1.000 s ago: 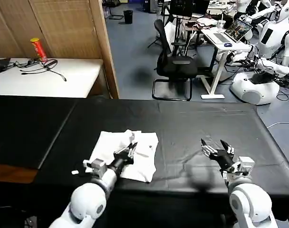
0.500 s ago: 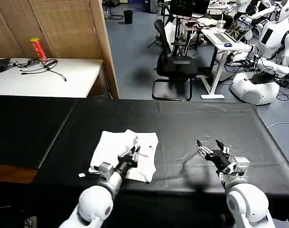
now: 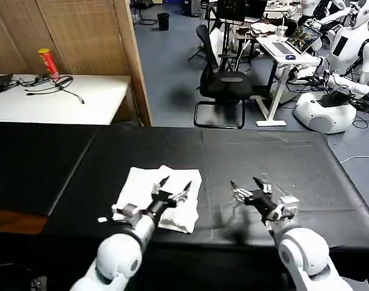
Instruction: Fold and organize the clothes.
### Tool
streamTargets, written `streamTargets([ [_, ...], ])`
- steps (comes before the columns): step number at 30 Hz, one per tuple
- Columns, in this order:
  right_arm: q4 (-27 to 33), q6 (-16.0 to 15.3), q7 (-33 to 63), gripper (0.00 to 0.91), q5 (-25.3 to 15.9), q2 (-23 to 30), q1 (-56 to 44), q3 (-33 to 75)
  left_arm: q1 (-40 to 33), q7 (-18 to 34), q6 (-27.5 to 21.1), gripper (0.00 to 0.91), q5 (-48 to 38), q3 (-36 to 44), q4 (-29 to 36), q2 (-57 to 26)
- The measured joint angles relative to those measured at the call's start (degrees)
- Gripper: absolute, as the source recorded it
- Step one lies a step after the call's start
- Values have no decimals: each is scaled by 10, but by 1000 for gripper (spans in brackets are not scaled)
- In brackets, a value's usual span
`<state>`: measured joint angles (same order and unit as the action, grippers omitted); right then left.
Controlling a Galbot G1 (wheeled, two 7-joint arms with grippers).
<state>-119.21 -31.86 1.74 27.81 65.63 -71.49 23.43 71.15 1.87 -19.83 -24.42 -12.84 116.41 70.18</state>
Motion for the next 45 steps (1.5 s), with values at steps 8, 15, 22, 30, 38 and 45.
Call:
streamTargets([
  [8,66,11,-6,878,-32,9,74,-105,19,-2,29,878,50,-65,-15,-46],
  [15,106,7,-3,878,-36,31,98,-158,39,-1,30,878,53,-95,-16,-47],
  [22,135,9,19,673,-67,45,107,-168,48,0,33,878,54,-110,-22,-44],
  [30,128,8,35,761,-90,59,90,-145,58,-1,49,878,48,-130,-33,-42],
  [38,55,22,17,878,-47,45,49,-98,56,-19,54,878,-17,-159,-68,-29],
  [45,-9,28,16,878,-29,25,1,-54,54,-35,45,878,-112,-177,-100,-14],
])
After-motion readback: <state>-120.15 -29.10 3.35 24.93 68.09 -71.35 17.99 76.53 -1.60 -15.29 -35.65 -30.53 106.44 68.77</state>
